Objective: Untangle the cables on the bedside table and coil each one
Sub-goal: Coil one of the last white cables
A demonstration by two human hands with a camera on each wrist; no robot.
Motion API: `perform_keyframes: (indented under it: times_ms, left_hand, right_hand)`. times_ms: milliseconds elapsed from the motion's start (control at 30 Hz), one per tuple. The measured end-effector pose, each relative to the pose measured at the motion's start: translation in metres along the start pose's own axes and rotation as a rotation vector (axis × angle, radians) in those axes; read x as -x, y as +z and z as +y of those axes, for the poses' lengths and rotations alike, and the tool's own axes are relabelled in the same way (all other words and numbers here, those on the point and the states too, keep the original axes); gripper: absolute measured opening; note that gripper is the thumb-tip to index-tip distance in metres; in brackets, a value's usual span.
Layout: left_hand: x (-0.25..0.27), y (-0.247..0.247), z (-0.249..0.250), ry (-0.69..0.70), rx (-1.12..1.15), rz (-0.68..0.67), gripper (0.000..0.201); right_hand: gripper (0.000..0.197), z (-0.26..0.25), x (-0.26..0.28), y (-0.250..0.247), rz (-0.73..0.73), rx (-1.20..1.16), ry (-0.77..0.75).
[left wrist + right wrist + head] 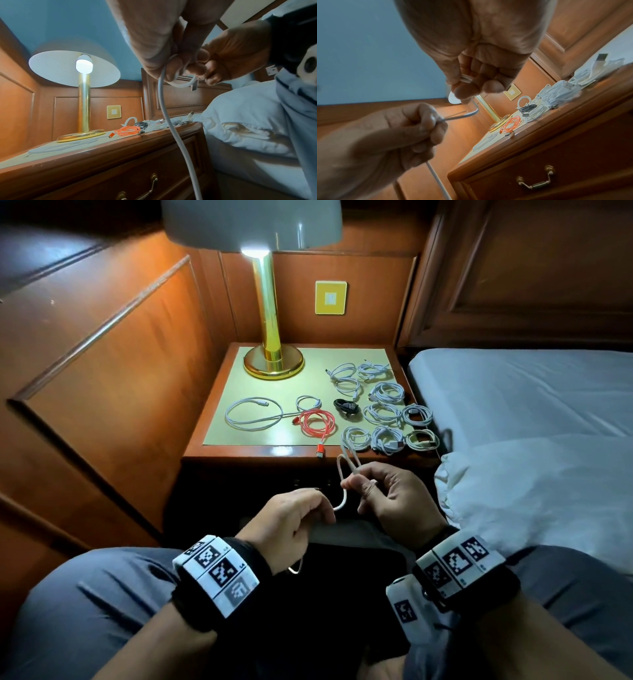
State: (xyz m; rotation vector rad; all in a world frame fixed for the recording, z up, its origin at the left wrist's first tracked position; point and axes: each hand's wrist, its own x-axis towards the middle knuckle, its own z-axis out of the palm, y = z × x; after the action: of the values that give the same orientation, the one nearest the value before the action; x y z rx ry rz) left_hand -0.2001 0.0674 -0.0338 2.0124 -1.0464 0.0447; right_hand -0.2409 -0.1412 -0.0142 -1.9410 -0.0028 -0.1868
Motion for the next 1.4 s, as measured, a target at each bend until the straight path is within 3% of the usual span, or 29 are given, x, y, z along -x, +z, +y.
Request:
perform_keyframes:
  times_ms: [67, 167, 300, 400, 533, 700, 833, 967, 1133, 1233, 1400]
  left_hand:
    - [0.001, 0.001, 0.004, -0.017, 0.081, -0.012, 0.031]
    - [0.002, -0.002, 0.005, -0.081, 0.227, 0.074, 0.022]
    - [0.001, -0.007, -0.003, -0.176, 0.135, 0.218, 0.025]
    - [0.000, -0.011, -0.006, -0.300, 0.150, 0.136, 0.022]
    - [0.001, -0.007, -0.001, -0.364, 0.145, 0.022, 0.026]
    - [-0.003, -0.001, 0.000, -0.467, 0.024, 0.062, 0.030]
    - [-0.006, -0.001, 0.002, -0.513, -0.002, 0.058, 0.023]
    - [-0.006, -0.007, 0.001, -0.508, 0.031, -0.023, 0.013]
    - [-0.007, -0.011, 0.000, -0.441, 0.285, 0.002, 0.028]
    - [-0.006, -0.009, -0.001, -0.466, 0.444, 0.059, 0.021]
    - [-0.006, -0.001, -0.004, -0.482, 0.417, 0.071, 0.028]
  right_hand:
    - [0.014, 0.003, 0.000, 0.002, -0.051, 0.043, 0.003]
    - [0.020, 0.002, -0.001, 0.004, -0.264, 0.033, 0.088]
    - [0.027, -0.001, -0.001, 0.009, -0.421, -0.029, 0.191]
    - [0.029, -0.002, -0.003, 0.011, -0.436, -0.230, 0.269]
    - [0.030, -0.006, 0.002, 0.011, -0.447, -0.430, 0.337]
    - [0.034, -0.015, 0.007, 0.014, -0.444, -0.456, 0.359]
    - [0.025, -0.009, 0.007, 0.018, -0.398, -0.414, 0.339]
    - [0.024, -0.006, 0.003, 0.018, -0.316, -0.481, 0.421]
    - [0.026, -0.007, -0.002, 0.012, -0.290, -0.568, 0.505]
    - [0.025, -0.009, -0.004, 0.009, -0.349, -0.598, 0.557]
    - [0.041, -0.014, 0.002, 0.012, -0.463, -0.585, 0.581]
